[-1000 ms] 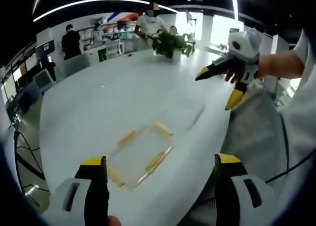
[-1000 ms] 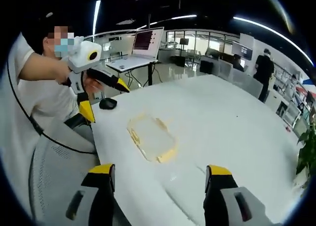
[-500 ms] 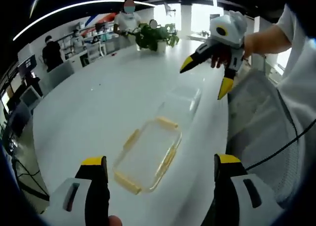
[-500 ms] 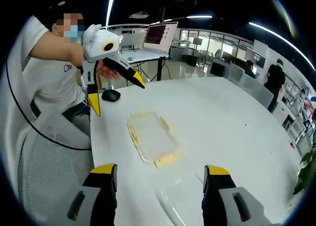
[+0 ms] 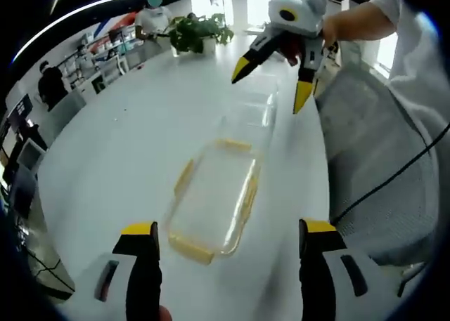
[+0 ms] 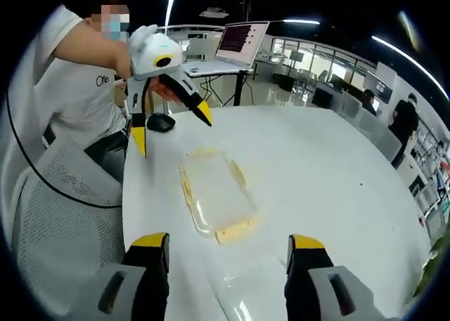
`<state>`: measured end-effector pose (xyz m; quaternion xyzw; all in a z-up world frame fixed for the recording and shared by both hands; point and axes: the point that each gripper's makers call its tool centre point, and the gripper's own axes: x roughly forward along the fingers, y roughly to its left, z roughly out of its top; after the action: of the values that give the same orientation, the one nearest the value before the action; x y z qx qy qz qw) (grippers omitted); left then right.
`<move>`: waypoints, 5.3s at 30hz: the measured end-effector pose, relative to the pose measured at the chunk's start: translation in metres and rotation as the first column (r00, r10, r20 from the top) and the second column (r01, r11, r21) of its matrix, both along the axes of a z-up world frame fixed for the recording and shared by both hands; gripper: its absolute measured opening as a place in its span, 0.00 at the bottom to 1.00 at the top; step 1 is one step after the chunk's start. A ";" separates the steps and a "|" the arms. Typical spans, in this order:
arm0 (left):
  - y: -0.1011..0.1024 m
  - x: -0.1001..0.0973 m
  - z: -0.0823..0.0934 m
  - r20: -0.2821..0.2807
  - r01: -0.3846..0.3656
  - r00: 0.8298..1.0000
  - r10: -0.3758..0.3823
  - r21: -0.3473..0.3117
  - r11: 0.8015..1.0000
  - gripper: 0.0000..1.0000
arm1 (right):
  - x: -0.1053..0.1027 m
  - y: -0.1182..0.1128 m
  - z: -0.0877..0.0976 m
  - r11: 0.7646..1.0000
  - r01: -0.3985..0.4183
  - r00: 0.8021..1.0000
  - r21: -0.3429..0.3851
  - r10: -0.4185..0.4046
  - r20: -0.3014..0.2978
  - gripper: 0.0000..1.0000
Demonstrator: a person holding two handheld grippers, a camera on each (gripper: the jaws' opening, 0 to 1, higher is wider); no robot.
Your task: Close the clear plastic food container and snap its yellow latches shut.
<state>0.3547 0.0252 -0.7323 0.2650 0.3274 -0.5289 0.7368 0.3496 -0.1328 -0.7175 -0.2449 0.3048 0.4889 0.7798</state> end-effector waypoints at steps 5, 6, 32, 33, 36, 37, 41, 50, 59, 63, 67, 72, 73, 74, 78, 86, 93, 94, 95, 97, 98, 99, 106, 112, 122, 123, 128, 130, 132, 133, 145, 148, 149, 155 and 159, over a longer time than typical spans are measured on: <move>-0.001 0.001 -0.004 -0.022 0.039 0.999 -0.038 0.004 0.999 0.80 | 0.005 0.007 -0.001 1.000 -0.012 1.000 0.025 0.013 -0.009 0.68; 0.000 0.002 -0.006 -0.016 0.051 0.999 -0.051 0.015 0.999 0.80 | 0.006 0.008 -0.003 1.000 -0.020 1.000 0.021 0.020 -0.010 0.67; 0.012 0.015 -0.030 -0.033 0.136 0.991 -0.133 0.105 0.985 0.72 | 0.019 0.012 -0.032 0.976 -0.194 0.981 -0.099 0.194 -0.004 0.61; 0.013 0.016 -0.032 -0.039 0.136 0.990 -0.133 0.108 0.985 0.73 | 0.019 0.012 -0.034 0.975 -0.199 0.980 -0.103 0.199 -0.007 0.61; 0.015 0.018 -0.035 -0.038 0.143 0.989 -0.140 0.118 0.983 0.74 | 0.020 0.012 -0.037 0.973 -0.203 0.979 -0.111 0.203 -0.015 0.59; 0.016 0.018 -0.035 -0.040 0.148 0.989 -0.145 0.120 0.982 0.73 | 0.020 0.012 -0.038 0.972 -0.206 0.979 -0.111 0.205 -0.017 0.58; 0.019 0.022 -0.039 -0.049 0.158 0.987 -0.152 0.133 0.979 0.70 | 0.023 0.014 -0.042 0.970 -0.212 0.977 -0.118 0.210 -0.029 0.58; 0.021 0.024 -0.049 -0.062 0.188 0.982 -0.180 0.152 0.970 0.68 | 0.024 0.015 -0.048 0.965 -0.231 0.972 -0.124 0.225 -0.063 0.56; 0.023 0.028 -0.054 -0.077 0.202 0.978 -0.192 0.148 0.968 0.66 | 0.027 0.016 -0.056 0.953 -0.258 0.966 -0.160 0.251 -0.060 0.54; 0.025 0.031 -0.055 -0.079 0.192 0.980 -0.182 0.145 0.970 0.68 | 0.028 0.018 -0.058 0.951 -0.265 0.964 -0.162 0.257 -0.068 0.54; 0.028 0.029 -0.061 -0.084 0.210 0.977 -0.198 0.168 0.963 0.67 | 0.027 0.020 -0.061 0.944 -0.285 0.958 -0.166 0.276 -0.072 0.53; 0.029 0.028 -0.063 -0.084 0.227 0.973 -0.215 0.176 0.958 0.66 | 0.027 0.021 -0.064 0.944 -0.281 0.959 -0.171 0.270 -0.084 0.53; 0.029 0.029 -0.064 -0.083 0.228 0.973 -0.216 0.177 0.957 0.66 | 0.027 0.020 -0.066 0.941 -0.287 0.957 -0.178 0.277 -0.082 0.53; 0.029 0.030 -0.064 -0.082 0.230 0.972 -0.219 0.176 0.957 0.66 | 0.027 0.020 -0.067 0.941 -0.287 0.957 -0.180 0.276 -0.085 0.53; 0.031 0.033 -0.068 -0.082 0.233 0.972 -0.221 0.192 0.953 0.64 | 0.030 0.019 -0.071 0.936 -0.294 0.955 -0.194 0.281 -0.091 0.50; 0.032 0.033 -0.071 -0.087 0.237 0.971 -0.224 0.188 0.953 0.63 | 0.033 0.023 -0.072 0.940 -0.290 0.957 -0.182 0.278 -0.088 0.49; 0.033 0.033 -0.072 -0.098 0.243 0.969 -0.228 0.188 0.952 0.64 | 0.037 0.024 -0.075 0.941 -0.289 0.956 -0.176 0.274 -0.103 0.48; 0.032 0.033 -0.072 -0.098 0.245 0.968 -0.230 0.186 0.952 0.64 | 0.037 0.024 -0.074 0.942 -0.287 0.956 -0.172 0.272 -0.105 0.48; 0.032 0.033 -0.071 -0.097 0.248 0.967 -0.234 0.184 0.951 0.63 | 0.037 0.024 -0.075 0.943 -0.285 0.957 -0.173 0.270 -0.106 0.48; 0.031 0.034 -0.071 -0.091 0.251 0.967 -0.238 0.182 0.951 0.62 | 0.037 0.024 -0.075 0.939 -0.295 0.954 -0.178 0.281 -0.103 0.48; 0.031 0.034 -0.071 -0.092 0.255 0.966 -0.241 0.182 0.950 0.61 | 0.035 0.024 -0.075 0.936 -0.303 0.952 -0.179 0.288 -0.104 0.48; 0.031 0.033 -0.071 -0.096 0.256 0.965 -0.242 0.182 0.949 0.61 | 0.034 0.025 -0.075 0.934 -0.310 0.950 -0.179 0.295 -0.103 0.48; 0.029 0.033 -0.070 -0.097 0.264 0.963 -0.250 0.179 0.948 0.58 | 0.036 0.025 -0.075 0.931 -0.313 0.949 -0.187 0.299 -0.099 0.47; 0.029 0.036 -0.070 -0.095 0.265 0.963 -0.251 0.176 0.948 0.54 | 0.033 0.027 -0.076 0.913 -0.350 0.937 -0.208 0.340 -0.084 0.45; 0.027 0.034 -0.070 -0.093 0.299 0.953 -0.287 0.170 0.939 0.52 | 0.030 0.029 -0.086 0.897 -0.369 0.929 -0.242 0.358 -0.090 0.42; 0.028 0.034 -0.070 -0.092 0.299 0.953 -0.287 0.168 0.939 0.52 | 0.031 0.030 -0.084 0.902 -0.362 0.932 -0.234 0.349 -0.099 0.42; 0.028 0.035 -0.070 -0.090 0.299 0.953 -0.288 0.160 0.941 0.52 | 0.031 0.028 -0.085 0.904 -0.358 0.933 -0.234 0.341 -0.113 0.42; 0.028 0.035 -0.071 -0.090 0.303 0.952 -0.292 0.159 0.940 0.52 | 0.031 0.027 -0.085 0.903 -0.360 0.933 -0.233 0.342 -0.115 0.42; 0.027 0.035 -0.070 -0.091 0.304 0.952 -0.293 0.161 0.939 0.51 | 0.031 0.027 -0.086 0.905 -0.358 0.933 -0.230 0.337 -0.125 0.42; 0.027 0.035 -0.070 -0.090 0.304 0.952 -0.292 0.161 0.939 0.51 | 0.031 0.027 -0.086 0.906 -0.356 0.934 -0.228 0.334 -0.130 0.41; 0.027 0.036 -0.069 -0.090 0.307 0.951 -0.296 0.162 0.938 0.48 | 0.030 0.028 -0.088 0.904 -0.368 0.926 -0.218 0.334 -0.176 0.39; 0.027 0.036 -0.069 -0.091 0.311 0.950 -0.300 0.164 0.936 0.47 | 0.029 0.028 -0.088 0.900 -0.375 0.923 -0.223 0.340 -0.179 0.38; 0.027 0.036 -0.069 -0.091 0.313 0.949 -0.302 0.166 0.935 0.47 | 0.029 0.028 -0.088 0.900 -0.375 0.923 -0.224 0.340 -0.179 0.38; 0.028 0.036 -0.069 -0.092 0.330 0.944 -0.318 0.178 0.927 0.41 | 0.029 0.027 -0.088 0.893 -0.386 0.919 -0.231 0.350 -0.183 0.38; 0.028 0.036 -0.069 -0.092 0.334 0.942 -0.322 0.184 0.924 0.39 | 0.029 0.027 -0.088 0.891 -0.389 0.918 -0.236 0.352 -0.185 0.38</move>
<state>0.3907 0.0536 -0.8012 0.3717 0.3513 -0.6173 0.5978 0.3783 -0.1060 -0.8056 -0.3675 0.3686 0.5987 0.6088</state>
